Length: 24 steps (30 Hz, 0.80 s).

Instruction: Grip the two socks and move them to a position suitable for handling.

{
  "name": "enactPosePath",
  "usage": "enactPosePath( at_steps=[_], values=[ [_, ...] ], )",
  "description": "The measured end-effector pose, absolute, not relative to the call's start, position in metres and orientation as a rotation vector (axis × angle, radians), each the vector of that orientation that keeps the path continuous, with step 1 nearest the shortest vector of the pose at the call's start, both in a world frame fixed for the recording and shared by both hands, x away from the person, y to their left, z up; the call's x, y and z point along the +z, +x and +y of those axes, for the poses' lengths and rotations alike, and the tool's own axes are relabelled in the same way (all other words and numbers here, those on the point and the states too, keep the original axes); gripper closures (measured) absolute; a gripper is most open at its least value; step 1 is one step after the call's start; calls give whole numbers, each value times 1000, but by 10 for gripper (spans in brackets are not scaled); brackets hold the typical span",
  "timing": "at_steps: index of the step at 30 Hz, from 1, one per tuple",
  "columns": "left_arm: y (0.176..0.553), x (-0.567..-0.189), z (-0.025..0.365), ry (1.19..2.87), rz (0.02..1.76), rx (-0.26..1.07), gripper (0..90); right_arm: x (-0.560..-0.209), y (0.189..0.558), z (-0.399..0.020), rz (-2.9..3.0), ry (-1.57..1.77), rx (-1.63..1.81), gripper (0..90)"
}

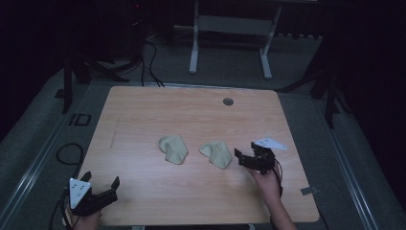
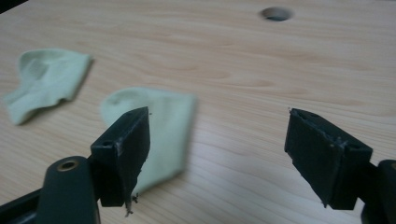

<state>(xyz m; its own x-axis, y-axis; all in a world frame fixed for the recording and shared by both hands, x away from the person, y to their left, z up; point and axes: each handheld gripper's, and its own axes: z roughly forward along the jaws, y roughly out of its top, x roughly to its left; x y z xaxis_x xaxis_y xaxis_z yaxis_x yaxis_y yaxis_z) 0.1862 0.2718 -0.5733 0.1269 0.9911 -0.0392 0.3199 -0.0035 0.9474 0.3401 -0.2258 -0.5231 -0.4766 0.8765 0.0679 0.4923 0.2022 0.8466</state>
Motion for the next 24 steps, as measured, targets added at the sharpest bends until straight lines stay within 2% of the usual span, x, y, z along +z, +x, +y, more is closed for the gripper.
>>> enactPosePath(
  at_steps=[6, 17, 18, 20, 22, 23, 24],
  values=[
    [186, -573, 271, 1491, 1346, 924, 17, -535, 353, -187, 2135, 1240, 1170, 260],
    [188, -575, 269, 1503, 1340, 916, 17, -561, 381, -143, 2257, 1215, 1018, 386],
    [188, -575, 269, 1503, 1338, 912, 17, -564, 383, -141, 2268, 1214, 991, 439],
    [187, -575, 269, 1501, 1341, 917, 17, -568, 380, -137, 2251, 1171, 957, 476],
    [187, -575, 270, 1499, 1339, 909, 17, -568, 378, -135, 2246, 1157, 959, 625],
    [186, -575, 269, 1499, 1342, 913, 17, -568, 377, -133, 2252, 1141, 953, 672],
    [186, -575, 270, 1499, 1340, 910, 17, -567, 377, -132, 2256, 1127, 943, 773]
  ],
)
